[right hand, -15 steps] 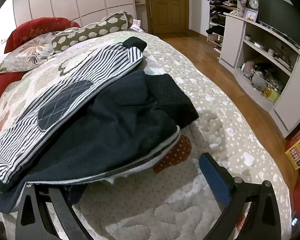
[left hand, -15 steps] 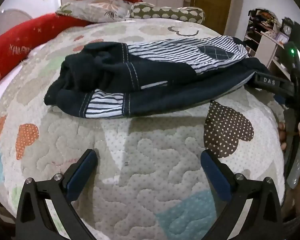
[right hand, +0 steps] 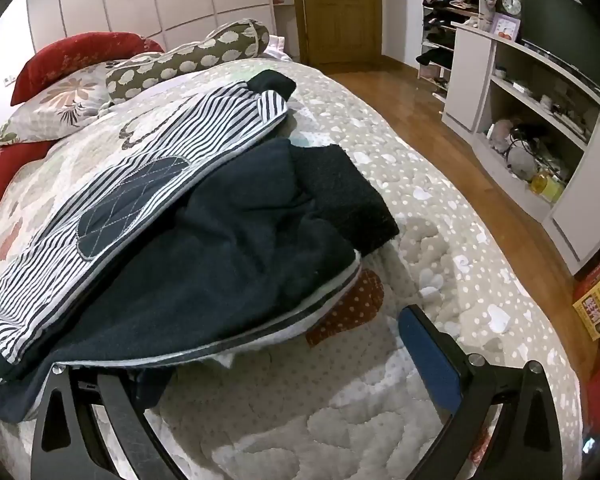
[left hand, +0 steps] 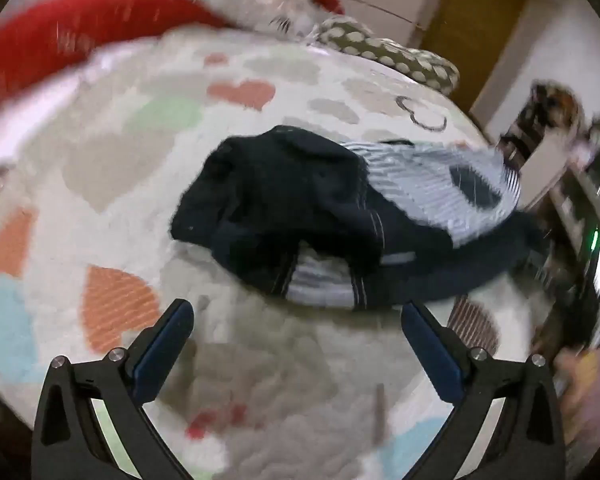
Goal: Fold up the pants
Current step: 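Grasp the navy striped pants edge with the left gripper and lift it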
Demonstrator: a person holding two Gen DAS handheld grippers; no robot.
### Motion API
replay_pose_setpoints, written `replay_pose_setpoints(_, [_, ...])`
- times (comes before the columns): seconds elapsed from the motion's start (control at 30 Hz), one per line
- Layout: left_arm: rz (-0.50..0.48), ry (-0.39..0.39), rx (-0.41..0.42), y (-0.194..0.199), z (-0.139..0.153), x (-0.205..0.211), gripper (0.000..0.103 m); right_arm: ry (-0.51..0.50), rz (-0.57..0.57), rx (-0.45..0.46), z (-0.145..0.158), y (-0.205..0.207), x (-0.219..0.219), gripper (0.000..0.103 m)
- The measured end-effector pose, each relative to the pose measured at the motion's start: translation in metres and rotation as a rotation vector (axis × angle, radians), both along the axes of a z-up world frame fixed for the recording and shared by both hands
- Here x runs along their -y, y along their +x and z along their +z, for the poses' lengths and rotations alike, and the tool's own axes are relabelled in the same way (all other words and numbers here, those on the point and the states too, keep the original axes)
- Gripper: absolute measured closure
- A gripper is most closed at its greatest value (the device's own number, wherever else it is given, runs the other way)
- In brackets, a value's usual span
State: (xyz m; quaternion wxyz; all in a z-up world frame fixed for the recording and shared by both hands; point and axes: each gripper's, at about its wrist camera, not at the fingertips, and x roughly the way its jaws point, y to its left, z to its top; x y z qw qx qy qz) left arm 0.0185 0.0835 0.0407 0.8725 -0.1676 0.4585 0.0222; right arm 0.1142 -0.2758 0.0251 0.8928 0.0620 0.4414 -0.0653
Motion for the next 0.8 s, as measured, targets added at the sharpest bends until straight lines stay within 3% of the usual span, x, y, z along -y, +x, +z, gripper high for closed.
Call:
replay_pose_setpoints(0.07, [-0.009,-0.064,-0.011,0.021,-0.003,-0.002,0.000,0.002,-0.001,0.000,0.001,-0.003,0.002,0.000])
replay_pose_setpoints(0.17, [-0.032,-0.084,-0.008,0.050,-0.006,0.007,0.000,0.004,-0.002,0.003,0.001,-0.003,0.000,0.000])
replay_pose_setpoints(0.27, [0.016,-0.098,-0.057,0.072,-0.011,0.011,0.003,0.011,-0.001,0.005,0.001,-0.003,0.003,0.000])
replay_pose_setpoints(0.3, [0.037,-0.086,-0.075,0.075,-0.013,0.009,0.019,0.013,-0.001,0.005,0.001,-0.004,0.003,0.000])
replay_pose_setpoints(0.33, [0.077,-0.038,-0.093,0.076,-0.013,0.009,0.043,0.014,0.000,0.005,0.002,-0.004,0.004,0.000])
replay_pose_setpoints(0.4, [0.073,-0.028,-0.088,0.074,-0.009,0.003,0.073,0.012,0.003,-0.007,0.003,-0.003,0.004,0.000])
replay_pose_setpoints(0.43, [0.057,-0.069,-0.087,0.071,-0.008,-0.007,0.079,0.009,0.017,-0.022,0.004,-0.002,0.003,0.000])
replay_pose_setpoints(0.53, [0.059,-0.164,-0.087,0.065,-0.007,-0.031,0.083,-0.024,0.116,-0.106,0.005,0.005,0.000,0.000])
replay_pose_setpoints(0.6, [0.061,-0.190,-0.080,0.060,-0.004,-0.043,0.083,0.007,0.173,-0.141,0.011,0.002,0.006,0.000])
replay_pose_setpoints(0.8, [0.064,-0.149,-0.052,0.037,0.002,-0.073,0.083,0.138,0.203,-0.064,0.033,-0.026,0.026,0.014])
